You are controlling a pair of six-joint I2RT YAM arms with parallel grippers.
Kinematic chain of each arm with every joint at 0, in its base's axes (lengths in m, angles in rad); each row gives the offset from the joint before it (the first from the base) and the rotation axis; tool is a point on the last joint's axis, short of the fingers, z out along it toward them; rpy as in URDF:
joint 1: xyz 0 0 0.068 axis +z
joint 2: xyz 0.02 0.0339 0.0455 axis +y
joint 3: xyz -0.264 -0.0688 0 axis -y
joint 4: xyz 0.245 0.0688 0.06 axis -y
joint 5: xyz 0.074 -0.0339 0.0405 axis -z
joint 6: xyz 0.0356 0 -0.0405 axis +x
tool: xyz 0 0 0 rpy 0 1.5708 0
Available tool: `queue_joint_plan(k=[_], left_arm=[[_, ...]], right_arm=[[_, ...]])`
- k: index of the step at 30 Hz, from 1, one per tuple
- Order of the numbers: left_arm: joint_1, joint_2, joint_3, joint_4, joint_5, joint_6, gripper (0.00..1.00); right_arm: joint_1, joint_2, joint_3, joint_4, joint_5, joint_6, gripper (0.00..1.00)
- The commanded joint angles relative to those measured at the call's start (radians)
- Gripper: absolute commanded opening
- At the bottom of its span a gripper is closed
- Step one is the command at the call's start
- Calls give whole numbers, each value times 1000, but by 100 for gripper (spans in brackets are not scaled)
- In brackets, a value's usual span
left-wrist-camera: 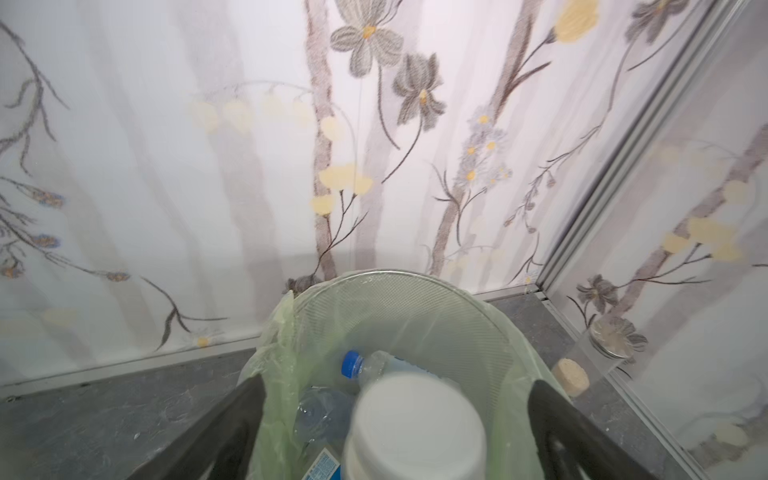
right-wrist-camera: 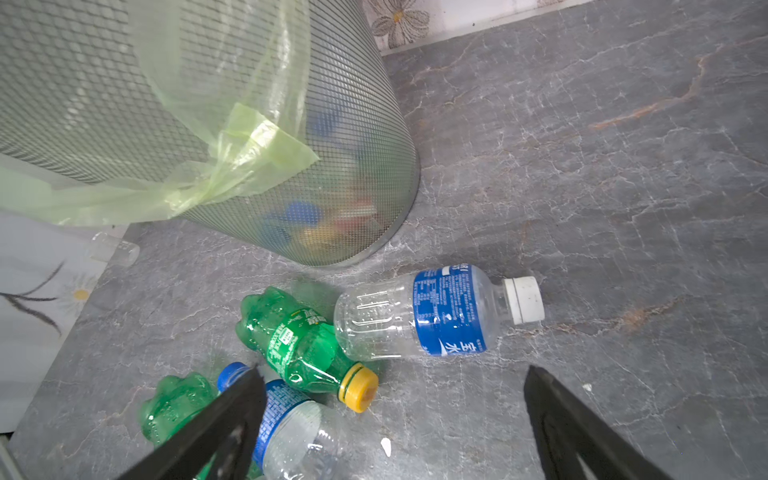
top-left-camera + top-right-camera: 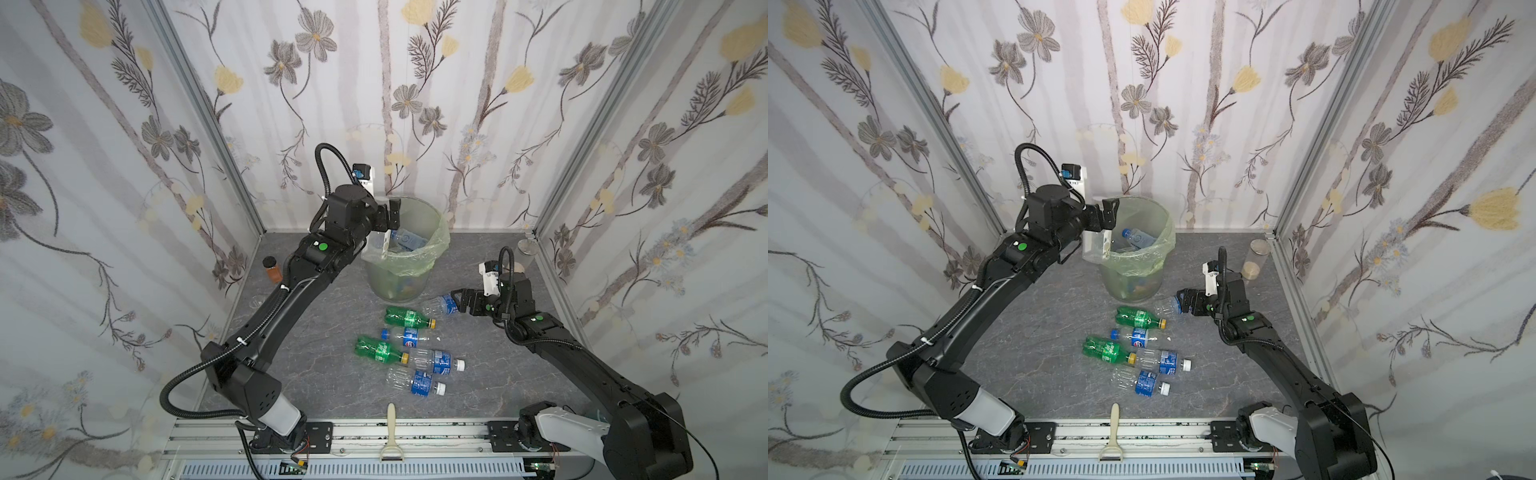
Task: Throw the plastic bottles in the bin
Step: 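Open the left gripper to drop the bottle into the bin, then withdraw the left gripper and reach toward the clear plastic box near the robot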
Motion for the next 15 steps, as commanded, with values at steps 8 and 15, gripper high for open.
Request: queue_joint_plan(k=[8,15], left_arm=[[62,-163,-249,-1,-25,-42,100],[125,-356,-476,-2,-15,-80,100]], right_arm=[[-4,80,20,-18,6,36,97],[0,67,51,-12,-11,31,97]])
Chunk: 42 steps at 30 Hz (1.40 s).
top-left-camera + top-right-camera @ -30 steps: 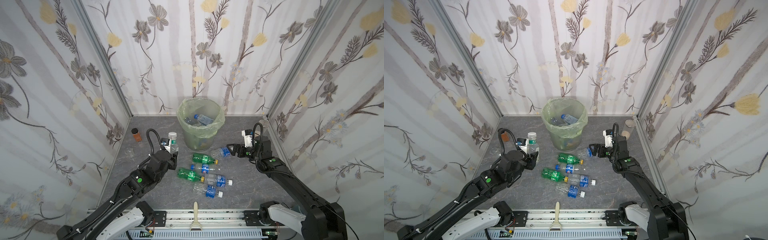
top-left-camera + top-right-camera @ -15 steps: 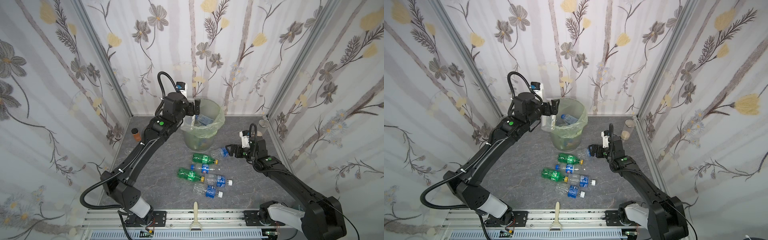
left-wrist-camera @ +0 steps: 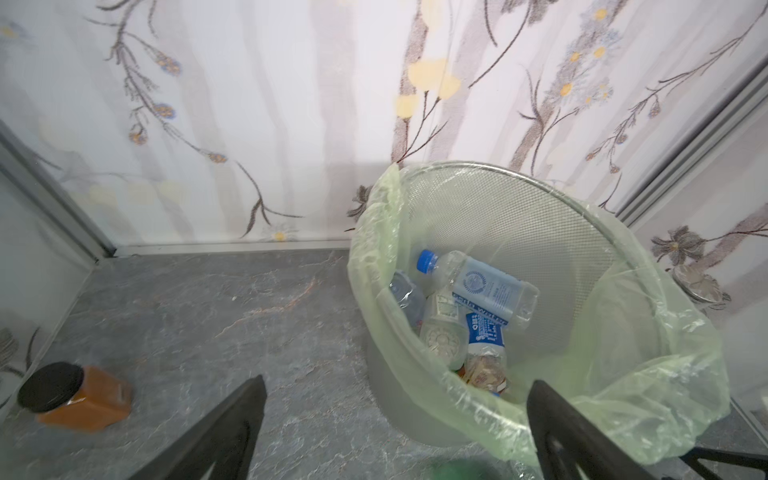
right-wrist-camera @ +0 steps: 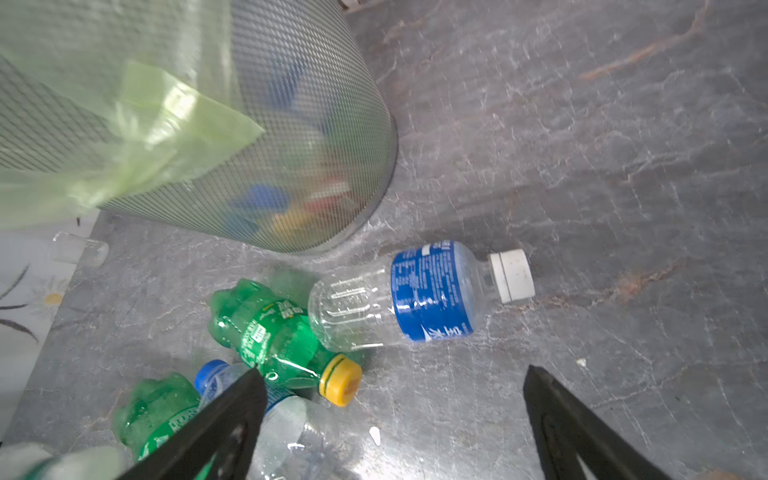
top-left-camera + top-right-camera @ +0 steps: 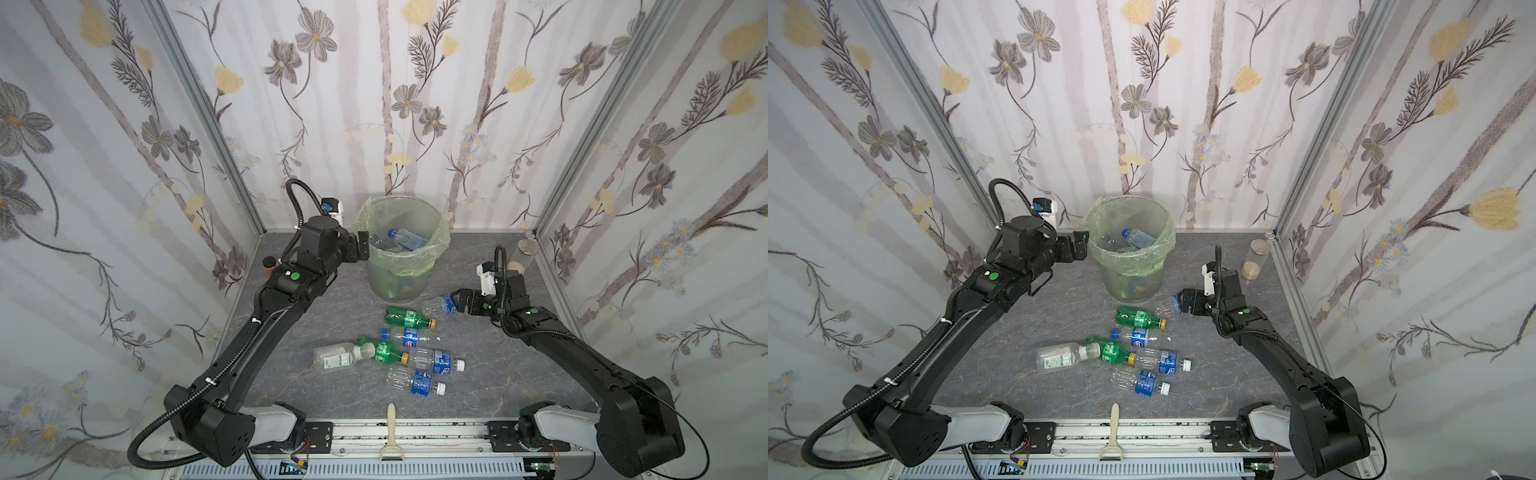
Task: Throw the plastic bottles in the bin
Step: 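Withdraw the left gripper and reach toward the clear plastic box near the robot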
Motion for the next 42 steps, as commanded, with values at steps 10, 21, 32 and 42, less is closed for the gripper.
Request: queue_joint_plan(k=[10,21,32,42], left_arm=[[64,-200,-337,11,50,-143,100],[69,-238,-403,-35,110,-142,100],[70,-244,-410,-133,102,-195,100],[-19,-346,-442,-319,139,-304,100]], right_arm=[[11,-5,15,-7,-28,-15,97],[22,-21,2,-17,-38,-49,97],[23,-29,-38,2,-40,-58,97],[23,1,-61,49,-49,-55,98]])
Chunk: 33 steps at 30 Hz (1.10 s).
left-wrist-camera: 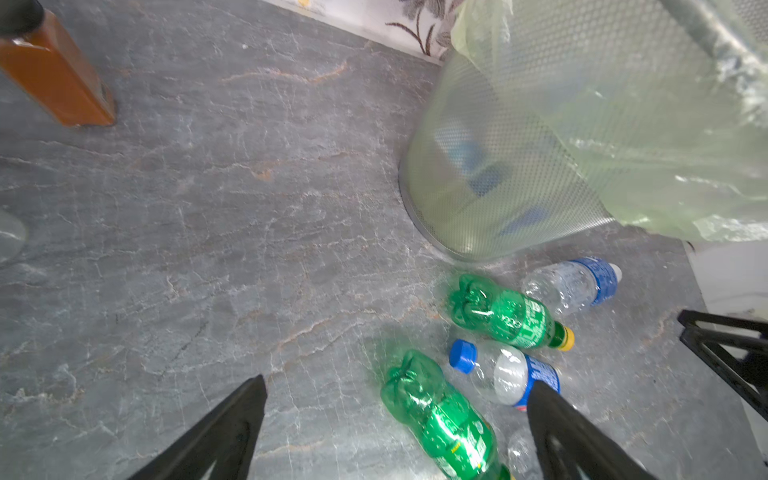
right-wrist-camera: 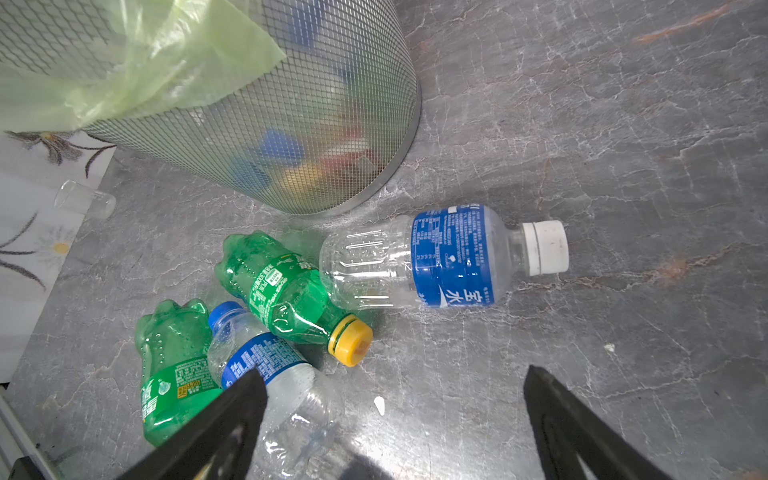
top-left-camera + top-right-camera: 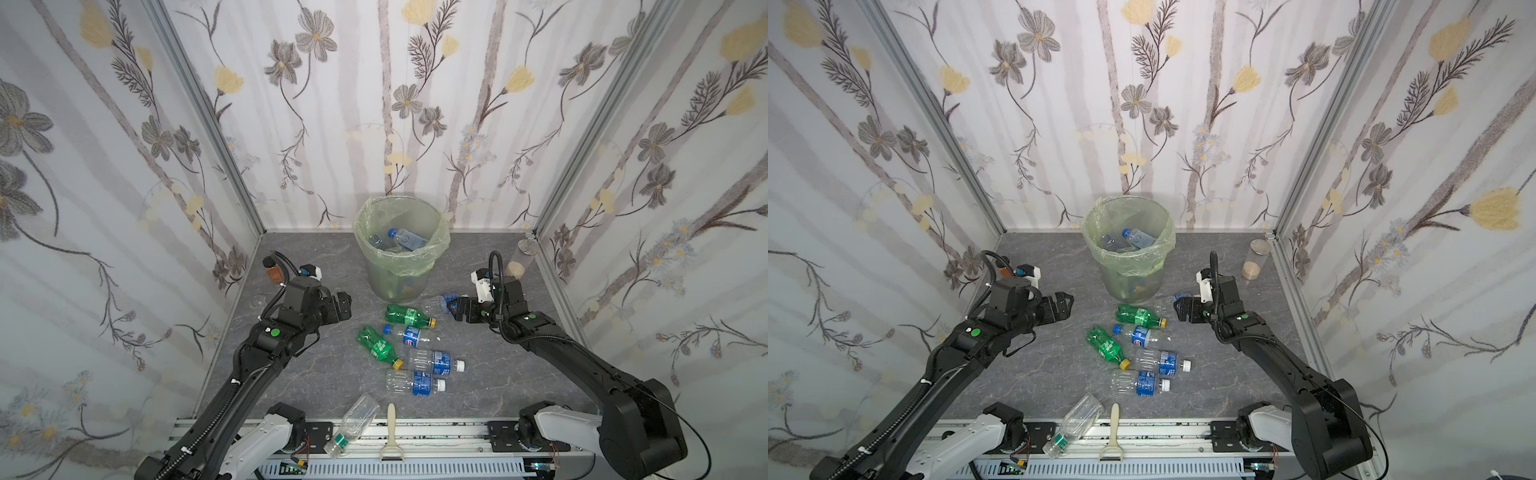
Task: Throw the plastic bottles in the bin
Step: 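Withdraw the left gripper and reach toward the clear plastic box near the robot, then grasp the clear plastic box with the left gripper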
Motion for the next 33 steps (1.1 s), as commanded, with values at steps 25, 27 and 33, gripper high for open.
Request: queue_joint_plan(k=[25,27,33], left_arm=[[-834,198,-113,-307,-32,-308,97],[-863,216,-129,-294,-52,-327,95],[-917,227,-169,-241,-79,-371,92]], right_arm=[[-10,103,14,98,-32,-13,98],[-11,101,16,96,-32,-13,98],[-12,110,31,95,-41,-10,98]])
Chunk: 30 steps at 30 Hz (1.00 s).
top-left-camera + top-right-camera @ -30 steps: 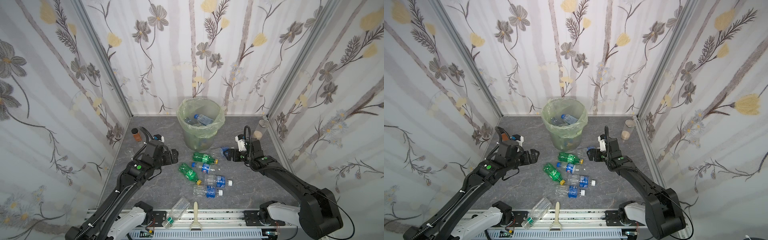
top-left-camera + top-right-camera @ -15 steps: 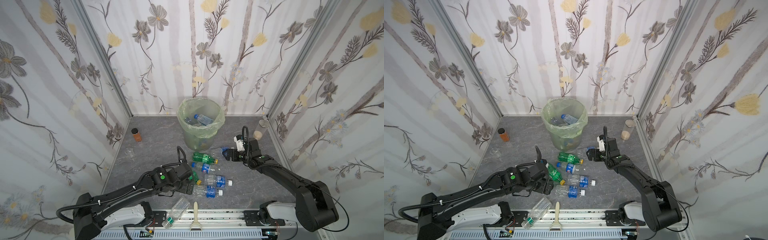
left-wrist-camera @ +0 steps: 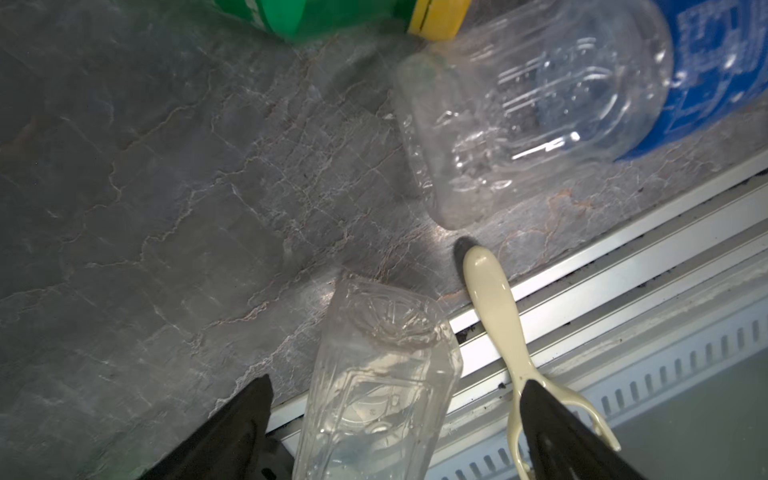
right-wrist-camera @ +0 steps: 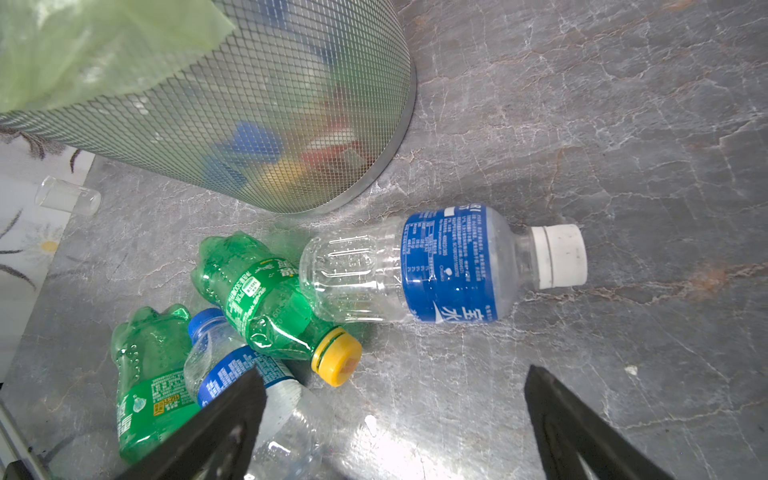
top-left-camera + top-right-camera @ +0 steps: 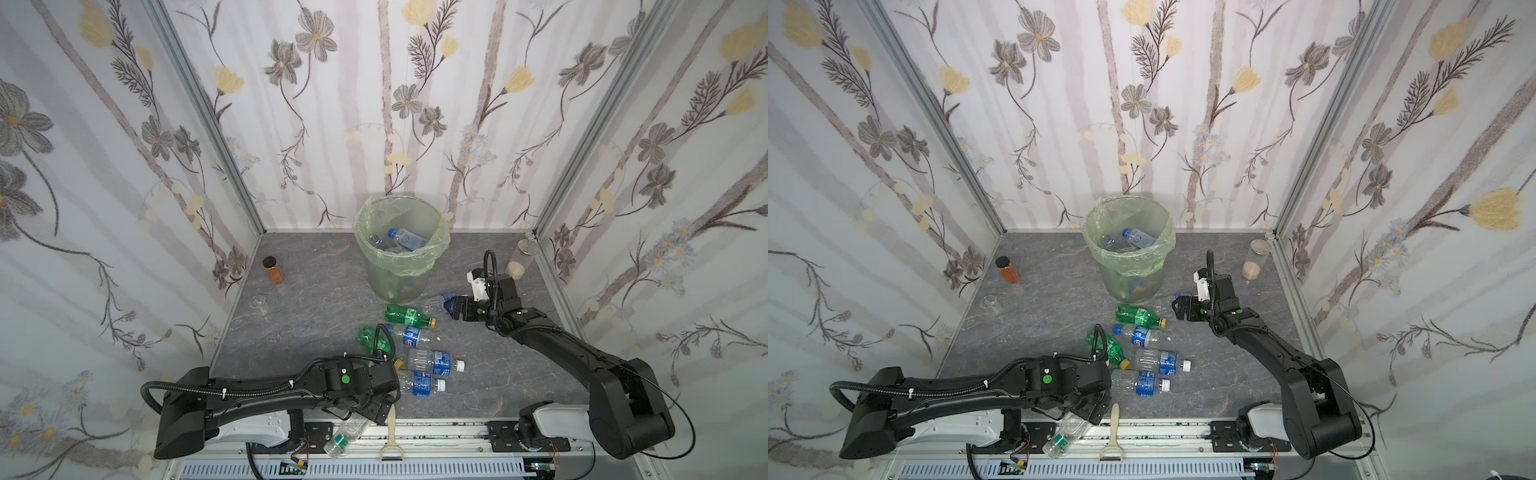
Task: Throw the plastic bottles in the bin
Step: 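Grasp the clear plastic box with the left gripper, then lift the clear box over the bin and open the left gripper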
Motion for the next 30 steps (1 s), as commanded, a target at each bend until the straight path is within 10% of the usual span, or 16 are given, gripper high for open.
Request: queue_joint_plan(k=[1,23,30], left_arm=[[-4,1,-34,41,-33,-55,91],[-10,-33,-101,135,-156,-168,43],[109,-152,-52,80,-199,-165,35]], right_arm=[[0,7,15,43,-15,-6,98],[-1,-36,19,12,-4,0,97],[0,-51,18,2,3,2,97]])
